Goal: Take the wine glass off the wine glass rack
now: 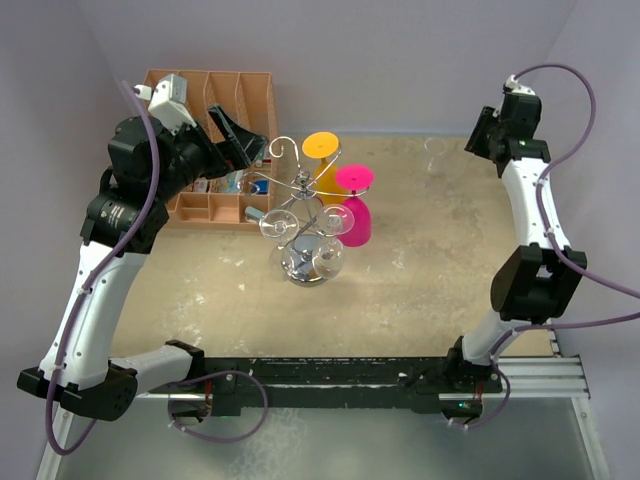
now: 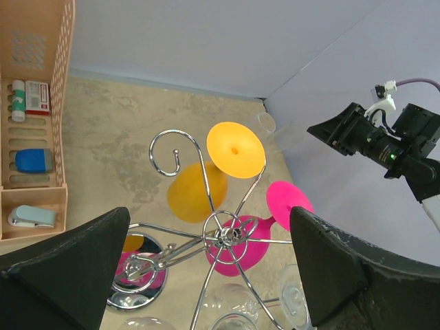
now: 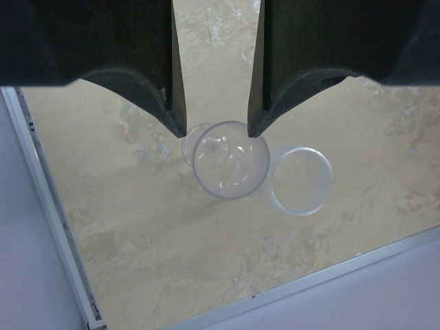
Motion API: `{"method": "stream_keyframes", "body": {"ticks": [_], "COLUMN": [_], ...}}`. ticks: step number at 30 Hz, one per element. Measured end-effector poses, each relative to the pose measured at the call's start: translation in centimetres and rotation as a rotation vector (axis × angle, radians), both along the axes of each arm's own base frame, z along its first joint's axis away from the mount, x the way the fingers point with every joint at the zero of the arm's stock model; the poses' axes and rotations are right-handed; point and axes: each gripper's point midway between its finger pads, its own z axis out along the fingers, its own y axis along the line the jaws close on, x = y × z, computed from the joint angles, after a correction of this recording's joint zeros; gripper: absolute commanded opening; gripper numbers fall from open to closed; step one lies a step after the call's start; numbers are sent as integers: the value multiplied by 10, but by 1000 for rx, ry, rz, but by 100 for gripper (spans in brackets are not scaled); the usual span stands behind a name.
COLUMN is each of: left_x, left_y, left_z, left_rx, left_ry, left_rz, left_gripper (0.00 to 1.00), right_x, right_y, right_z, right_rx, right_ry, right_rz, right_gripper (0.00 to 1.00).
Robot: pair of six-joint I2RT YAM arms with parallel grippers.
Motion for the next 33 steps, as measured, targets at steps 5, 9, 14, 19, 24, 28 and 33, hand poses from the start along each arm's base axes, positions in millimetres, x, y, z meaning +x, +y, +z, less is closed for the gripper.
{"method": "stream_keyframes", "body": {"ticks": [5, 9, 14, 19, 24, 28, 33], "left_x": [1, 1, 1, 1, 1, 1, 1], "left_y": [0, 0, 0, 0, 0, 0, -1], "left_z": [-3, -6, -6, -6, -6, -6, -6], "left_rx": [4, 7, 7, 7, 7, 7, 7], "left_ry": [5, 12, 11, 11, 11, 11, 12], "left_rz": [0, 0, -1, 0, 0, -1, -1], "left_gripper": [96, 96, 96, 96, 96, 96, 96], "right_x": [4, 7, 10, 15, 19, 19, 17], "right_y": [-1, -3, -4, -6, -11, -16, -21], "right_z": [-14, -24, -33, -45, -51, -52, -52], "right_rx": [5, 4, 4, 3, -8, -21, -36], "right_ry": [29, 52, 71, 98, 110, 116, 125], "right_rz": [-3, -9, -13, -19, -41, -65, -90], "right_gripper": [38, 34, 32, 25, 19, 14, 10]}}
